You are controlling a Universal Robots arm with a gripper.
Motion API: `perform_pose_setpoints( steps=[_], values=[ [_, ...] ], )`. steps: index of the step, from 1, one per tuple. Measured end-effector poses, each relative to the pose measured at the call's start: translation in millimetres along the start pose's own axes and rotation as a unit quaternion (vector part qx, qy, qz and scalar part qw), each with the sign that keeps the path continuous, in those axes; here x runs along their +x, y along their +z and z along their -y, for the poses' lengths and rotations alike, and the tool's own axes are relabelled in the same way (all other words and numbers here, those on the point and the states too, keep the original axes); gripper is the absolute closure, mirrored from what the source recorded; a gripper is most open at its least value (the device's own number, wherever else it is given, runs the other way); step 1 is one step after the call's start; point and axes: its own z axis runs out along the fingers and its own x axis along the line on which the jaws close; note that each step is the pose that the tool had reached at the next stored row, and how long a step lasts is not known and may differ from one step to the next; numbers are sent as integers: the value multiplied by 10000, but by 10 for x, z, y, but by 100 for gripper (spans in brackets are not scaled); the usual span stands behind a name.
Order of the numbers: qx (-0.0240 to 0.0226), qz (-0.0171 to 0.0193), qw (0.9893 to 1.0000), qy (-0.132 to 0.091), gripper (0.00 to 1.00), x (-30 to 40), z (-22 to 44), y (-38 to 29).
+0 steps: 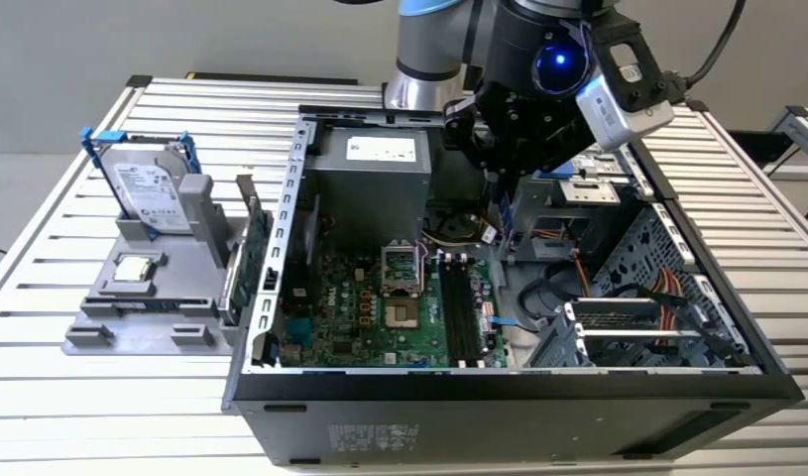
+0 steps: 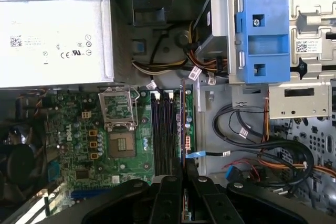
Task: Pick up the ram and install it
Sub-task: 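Insert the ram into the slot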
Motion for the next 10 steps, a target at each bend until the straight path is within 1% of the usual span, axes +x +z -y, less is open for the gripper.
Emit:
perform_pose_setpoints(
  steps=[6, 10],
  values=[
    [0, 0, 10000, 1, 100, -3, 0, 2],
    [-1, 0, 10000, 1, 100, -30, -4, 9]
  ],
)
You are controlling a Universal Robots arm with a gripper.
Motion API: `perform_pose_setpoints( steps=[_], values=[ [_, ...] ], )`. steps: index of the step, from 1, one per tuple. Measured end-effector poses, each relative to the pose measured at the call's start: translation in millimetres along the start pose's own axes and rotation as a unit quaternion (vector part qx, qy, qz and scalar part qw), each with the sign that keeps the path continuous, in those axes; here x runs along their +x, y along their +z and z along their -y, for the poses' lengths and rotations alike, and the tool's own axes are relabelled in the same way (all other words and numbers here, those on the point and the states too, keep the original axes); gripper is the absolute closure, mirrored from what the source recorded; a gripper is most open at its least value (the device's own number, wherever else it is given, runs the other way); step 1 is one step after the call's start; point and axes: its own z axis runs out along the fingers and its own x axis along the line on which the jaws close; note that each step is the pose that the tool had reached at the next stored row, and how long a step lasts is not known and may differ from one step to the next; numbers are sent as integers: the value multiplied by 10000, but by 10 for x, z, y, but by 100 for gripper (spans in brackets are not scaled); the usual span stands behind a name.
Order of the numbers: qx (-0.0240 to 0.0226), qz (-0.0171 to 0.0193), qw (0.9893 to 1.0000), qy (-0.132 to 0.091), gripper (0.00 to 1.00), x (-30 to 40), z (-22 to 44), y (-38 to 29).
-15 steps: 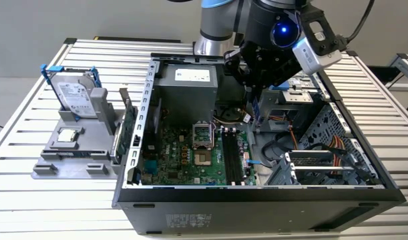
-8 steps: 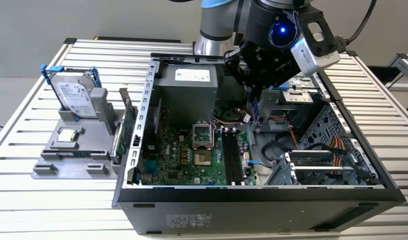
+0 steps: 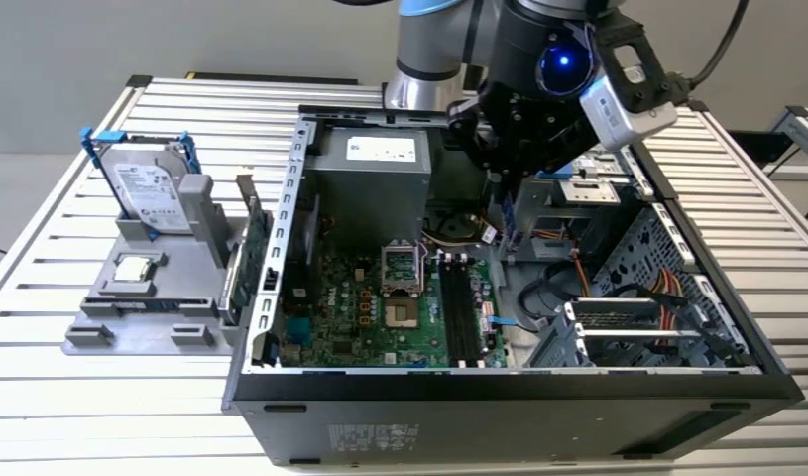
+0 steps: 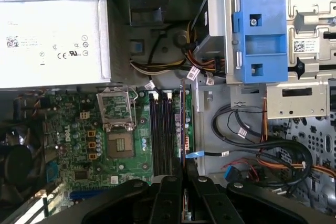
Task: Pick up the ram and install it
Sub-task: 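Insert the ram into the slot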
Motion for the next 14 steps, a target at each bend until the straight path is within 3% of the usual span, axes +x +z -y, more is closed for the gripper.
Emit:
perform_pose_setpoints(
  steps=[14],
  values=[
    [0, 0, 10000, 2, 100, -54, -6, 17]
  ],
)
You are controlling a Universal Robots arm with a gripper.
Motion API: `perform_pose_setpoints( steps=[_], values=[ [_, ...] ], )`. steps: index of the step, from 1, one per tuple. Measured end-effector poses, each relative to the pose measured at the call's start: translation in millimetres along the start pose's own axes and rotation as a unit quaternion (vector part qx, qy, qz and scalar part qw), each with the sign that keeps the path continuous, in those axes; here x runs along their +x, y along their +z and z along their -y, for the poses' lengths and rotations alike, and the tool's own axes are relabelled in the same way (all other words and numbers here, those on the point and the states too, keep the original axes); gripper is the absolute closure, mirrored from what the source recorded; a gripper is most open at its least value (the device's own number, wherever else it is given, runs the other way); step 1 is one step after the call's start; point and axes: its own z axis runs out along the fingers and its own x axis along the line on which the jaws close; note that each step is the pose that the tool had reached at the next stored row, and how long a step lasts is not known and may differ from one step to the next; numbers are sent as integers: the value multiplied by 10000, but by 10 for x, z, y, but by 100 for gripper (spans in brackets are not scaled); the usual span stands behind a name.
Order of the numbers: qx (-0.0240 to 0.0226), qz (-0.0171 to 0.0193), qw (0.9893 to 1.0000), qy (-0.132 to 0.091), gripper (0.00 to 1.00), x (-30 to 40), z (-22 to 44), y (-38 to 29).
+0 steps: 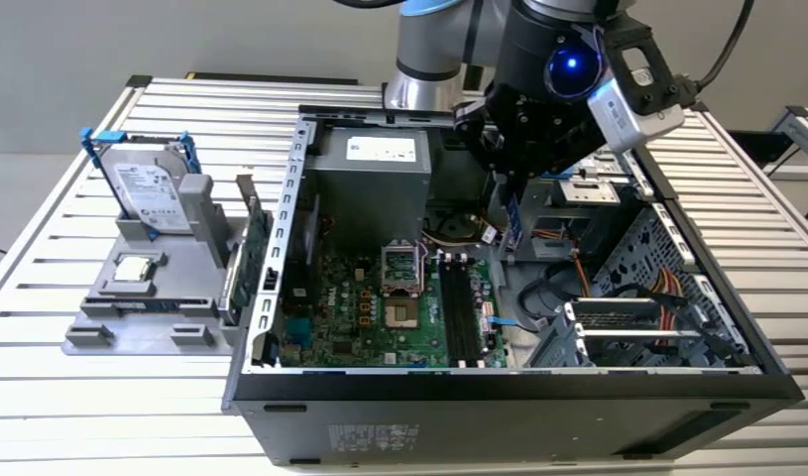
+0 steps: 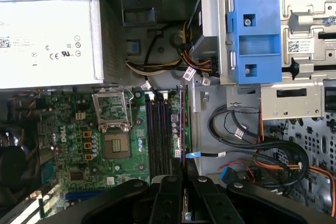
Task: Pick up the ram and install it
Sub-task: 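Insert the ram into the slot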
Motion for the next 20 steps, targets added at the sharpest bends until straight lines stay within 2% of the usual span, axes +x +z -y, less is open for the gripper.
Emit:
perform_pose_setpoints(
  steps=[5, 14, 20],
  values=[
    [1, 0, 10000, -1, 100, -13, -1, 19],
    [2, -4, 10000, 0, 100, -107, -8, 68],
    [2, -4, 10000, 1, 100, -120, -8, 76]
  ],
)
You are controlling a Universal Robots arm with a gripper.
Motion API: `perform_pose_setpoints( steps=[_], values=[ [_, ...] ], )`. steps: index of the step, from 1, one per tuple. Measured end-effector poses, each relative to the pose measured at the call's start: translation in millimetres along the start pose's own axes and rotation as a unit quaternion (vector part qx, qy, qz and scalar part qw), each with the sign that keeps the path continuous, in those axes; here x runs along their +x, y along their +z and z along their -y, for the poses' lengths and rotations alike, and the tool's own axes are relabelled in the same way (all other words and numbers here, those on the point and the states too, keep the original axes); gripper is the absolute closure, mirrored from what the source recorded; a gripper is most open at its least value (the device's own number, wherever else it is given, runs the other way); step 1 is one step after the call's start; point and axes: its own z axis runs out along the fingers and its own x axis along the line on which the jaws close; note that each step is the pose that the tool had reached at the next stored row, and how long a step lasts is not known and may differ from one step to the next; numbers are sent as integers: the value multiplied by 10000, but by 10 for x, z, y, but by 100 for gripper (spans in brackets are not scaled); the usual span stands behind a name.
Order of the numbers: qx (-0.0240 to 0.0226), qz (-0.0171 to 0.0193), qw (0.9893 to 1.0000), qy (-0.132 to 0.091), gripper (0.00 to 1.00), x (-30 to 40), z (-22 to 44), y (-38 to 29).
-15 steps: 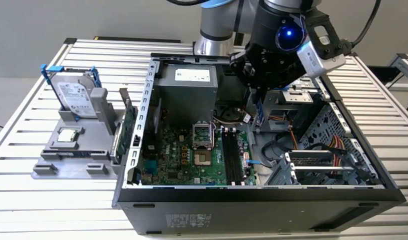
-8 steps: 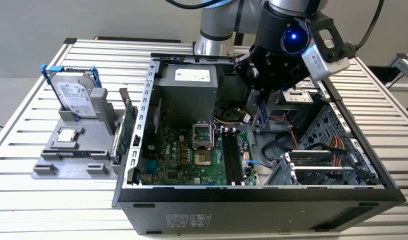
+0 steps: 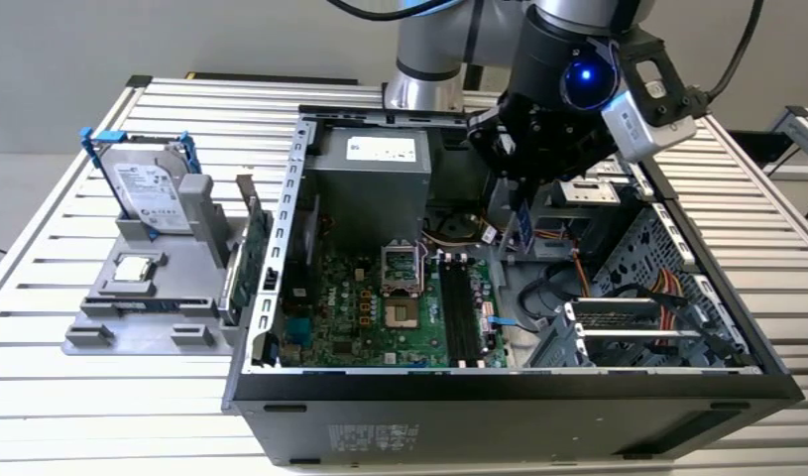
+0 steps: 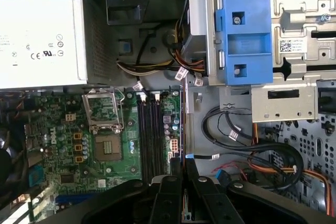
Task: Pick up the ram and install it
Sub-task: 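Insert the ram into the slot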
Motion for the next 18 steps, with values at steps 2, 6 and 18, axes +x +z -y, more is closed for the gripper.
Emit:
perform_pose_setpoints(
  steps=[2, 6, 18],
  values=[
    [-2, 0, 10000, 0, 100, -1, -1, 7],
    [-1, 0, 10000, -1, 100, -9, -1, 27],
    [0, 0, 10000, -1, 100, -21, -1, 94]
  ],
)
